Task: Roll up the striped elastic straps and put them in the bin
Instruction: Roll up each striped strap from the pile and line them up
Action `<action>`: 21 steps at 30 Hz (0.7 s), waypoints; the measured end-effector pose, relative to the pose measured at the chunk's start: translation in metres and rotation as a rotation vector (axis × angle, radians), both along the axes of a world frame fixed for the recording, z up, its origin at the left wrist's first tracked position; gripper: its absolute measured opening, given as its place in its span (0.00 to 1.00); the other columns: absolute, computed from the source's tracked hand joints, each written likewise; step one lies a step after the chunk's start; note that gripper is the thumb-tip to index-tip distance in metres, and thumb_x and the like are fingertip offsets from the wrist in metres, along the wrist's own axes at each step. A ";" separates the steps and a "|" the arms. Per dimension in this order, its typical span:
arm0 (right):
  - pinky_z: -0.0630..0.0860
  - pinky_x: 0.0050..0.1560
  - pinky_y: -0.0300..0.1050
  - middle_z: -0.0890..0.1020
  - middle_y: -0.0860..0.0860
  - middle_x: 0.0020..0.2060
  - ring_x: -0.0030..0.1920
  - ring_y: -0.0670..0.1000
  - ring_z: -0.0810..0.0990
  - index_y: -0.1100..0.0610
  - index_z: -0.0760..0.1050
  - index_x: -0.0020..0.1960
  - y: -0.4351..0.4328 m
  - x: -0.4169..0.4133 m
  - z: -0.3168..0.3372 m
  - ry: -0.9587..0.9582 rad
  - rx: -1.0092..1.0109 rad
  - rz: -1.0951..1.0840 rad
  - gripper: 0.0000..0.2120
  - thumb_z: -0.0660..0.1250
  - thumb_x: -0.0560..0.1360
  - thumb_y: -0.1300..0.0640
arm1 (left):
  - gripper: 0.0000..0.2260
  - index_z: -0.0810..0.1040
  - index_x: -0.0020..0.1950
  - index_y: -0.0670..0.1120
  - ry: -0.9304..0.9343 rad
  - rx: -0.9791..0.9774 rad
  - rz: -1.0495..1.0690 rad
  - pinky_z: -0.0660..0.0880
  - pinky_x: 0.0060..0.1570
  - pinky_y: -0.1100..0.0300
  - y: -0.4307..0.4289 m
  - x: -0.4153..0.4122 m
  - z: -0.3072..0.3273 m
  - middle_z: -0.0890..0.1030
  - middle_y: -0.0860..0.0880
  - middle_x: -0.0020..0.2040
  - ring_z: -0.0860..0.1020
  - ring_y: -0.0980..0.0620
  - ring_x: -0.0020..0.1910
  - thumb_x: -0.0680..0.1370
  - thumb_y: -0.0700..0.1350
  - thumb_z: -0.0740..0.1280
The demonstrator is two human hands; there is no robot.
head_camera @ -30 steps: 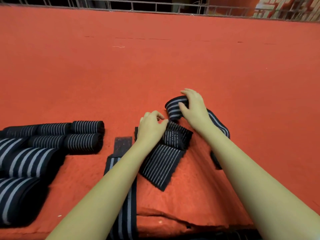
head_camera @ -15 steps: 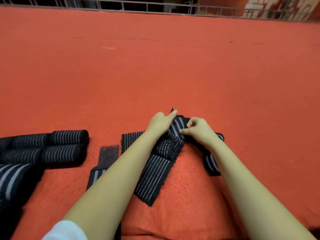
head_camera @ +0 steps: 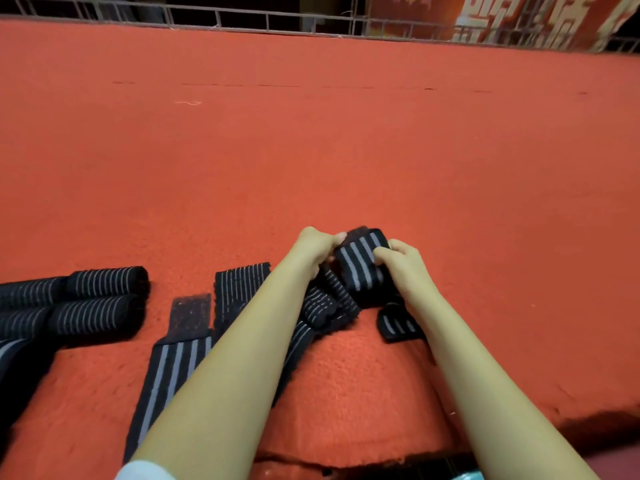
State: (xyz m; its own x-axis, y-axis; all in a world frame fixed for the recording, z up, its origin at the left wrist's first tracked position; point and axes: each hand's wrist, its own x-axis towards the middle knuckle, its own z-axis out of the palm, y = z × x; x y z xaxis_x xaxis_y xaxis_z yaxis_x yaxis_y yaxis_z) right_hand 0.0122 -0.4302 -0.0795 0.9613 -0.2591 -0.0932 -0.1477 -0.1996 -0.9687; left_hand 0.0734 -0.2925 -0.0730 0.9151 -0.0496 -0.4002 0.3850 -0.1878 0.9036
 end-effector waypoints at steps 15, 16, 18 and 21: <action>0.68 0.57 0.44 0.72 0.52 0.52 0.56 0.52 0.72 0.55 0.73 0.59 -0.011 -0.070 0.059 -0.464 -0.409 -0.295 0.15 0.70 0.74 0.57 | 0.07 0.73 0.43 0.43 -0.430 -0.141 -0.090 0.78 0.51 0.46 -0.032 -0.084 0.082 0.77 0.42 0.43 0.77 0.49 0.43 0.75 0.40 0.71; 0.66 0.59 0.42 0.73 0.53 0.54 0.58 0.53 0.72 0.56 0.75 0.59 -0.007 -0.076 0.064 -0.489 -0.493 -0.278 0.13 0.69 0.75 0.56 | 0.05 0.74 0.45 0.43 -0.446 -0.185 -0.072 0.79 0.48 0.49 -0.031 -0.088 0.085 0.78 0.43 0.44 0.78 0.49 0.42 0.76 0.39 0.70; 0.65 0.55 0.38 0.77 0.52 0.54 0.58 0.50 0.73 0.56 0.78 0.59 0.004 -0.092 0.074 -0.517 -0.515 -0.159 0.12 0.66 0.77 0.56 | 0.06 0.75 0.52 0.41 -0.471 -0.300 -0.080 0.80 0.39 0.60 -0.028 -0.103 0.096 0.80 0.45 0.44 0.80 0.53 0.37 0.77 0.37 0.68; 0.69 0.47 0.39 0.81 0.49 0.51 0.51 0.47 0.77 0.53 0.77 0.60 0.017 -0.113 0.084 -0.542 -0.420 -0.053 0.13 0.64 0.77 0.59 | 0.09 0.76 0.54 0.39 -0.544 -0.318 -0.141 0.80 0.41 0.62 -0.026 -0.125 0.110 0.80 0.46 0.44 0.81 0.54 0.38 0.76 0.38 0.71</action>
